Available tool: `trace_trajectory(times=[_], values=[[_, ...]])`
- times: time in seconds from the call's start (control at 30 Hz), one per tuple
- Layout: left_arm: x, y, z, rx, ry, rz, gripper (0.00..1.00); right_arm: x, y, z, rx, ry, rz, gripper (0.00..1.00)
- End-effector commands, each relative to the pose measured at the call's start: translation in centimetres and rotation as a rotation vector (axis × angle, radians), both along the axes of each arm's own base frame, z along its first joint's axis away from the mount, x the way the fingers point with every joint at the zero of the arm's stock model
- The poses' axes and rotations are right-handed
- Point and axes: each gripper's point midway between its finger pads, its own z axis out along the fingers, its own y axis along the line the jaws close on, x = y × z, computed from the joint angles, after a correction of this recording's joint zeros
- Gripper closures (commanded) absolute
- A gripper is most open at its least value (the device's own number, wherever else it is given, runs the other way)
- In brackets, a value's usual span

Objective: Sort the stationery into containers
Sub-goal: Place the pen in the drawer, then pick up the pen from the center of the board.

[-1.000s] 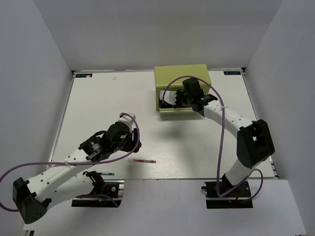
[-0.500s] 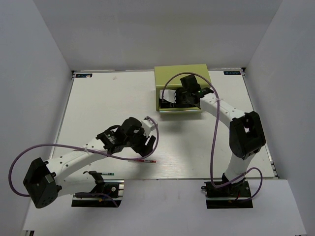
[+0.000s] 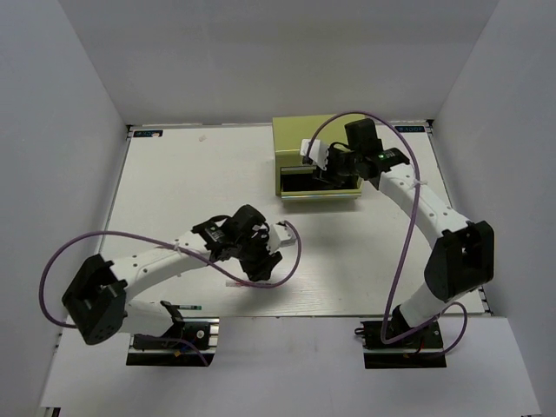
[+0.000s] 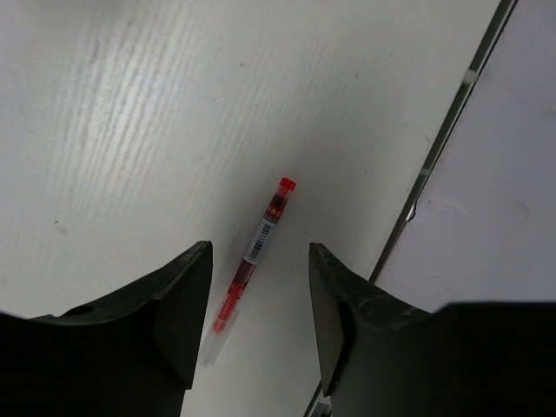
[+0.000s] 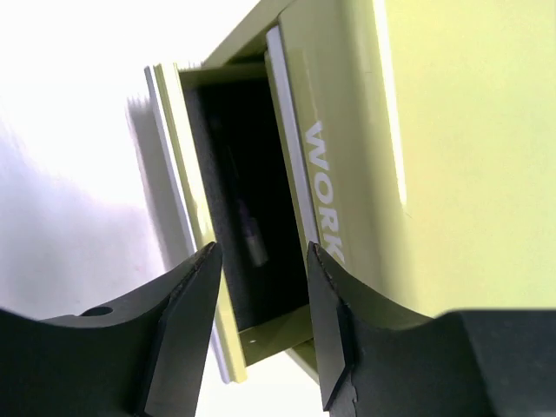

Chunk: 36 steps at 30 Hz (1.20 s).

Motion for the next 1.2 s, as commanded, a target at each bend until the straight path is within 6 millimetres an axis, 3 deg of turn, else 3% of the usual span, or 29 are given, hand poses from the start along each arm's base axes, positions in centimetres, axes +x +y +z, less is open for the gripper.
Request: trace_trajectory(times=[0.0,0.07,0.3,0.37,0.6,0.7,1.07,1.17], values=[[-0.7,-0.9,-0.3,0.023,0.05,-0.102,0.42,-1.5,0.2,1.6,0.111,0.062,-0.024,0.5],[-0.7,-0.7,-1.6,0.09,0.098,-0.122,0.43,-1.5,-0.3,1.9,0.129,0.066,-0.043,0.5],[-0.1,-0.8,-2.1,0.171,0.069,-0.141,0.43,-1.6,-1.9,2.2,0.182,0.104,-0.105,0.5],[-0.8,-0.1,-3.0,0.228,0.108,-0.149,0.43,-1.3,-2.5,2.4,0.198,0.106,-0.125,0.5],[-2.0,-1.2,-4.0,0.265,0.131,-0.205,0.43,-1.0,-3.7,2.6,0.222,0.121,-0.159,0.5],[-2.7,-0.6,-5.2,0.329,0.147,-0.221,0.43,-0.8,-4.0,2.8,0.238,0.126,-0.17,0.48],[-1.6,1.6,-8.9,0.554,0.065,-0.119,0.44,-1.3,-5.3,2.9,0.277,0.158,-0.207,0.48],[-1.4,2.1,-10.1,0.598,0.037,-0.081,0.53,-1.4,-5.6,3.0,0.284,0.162,-0.215,0.48]])
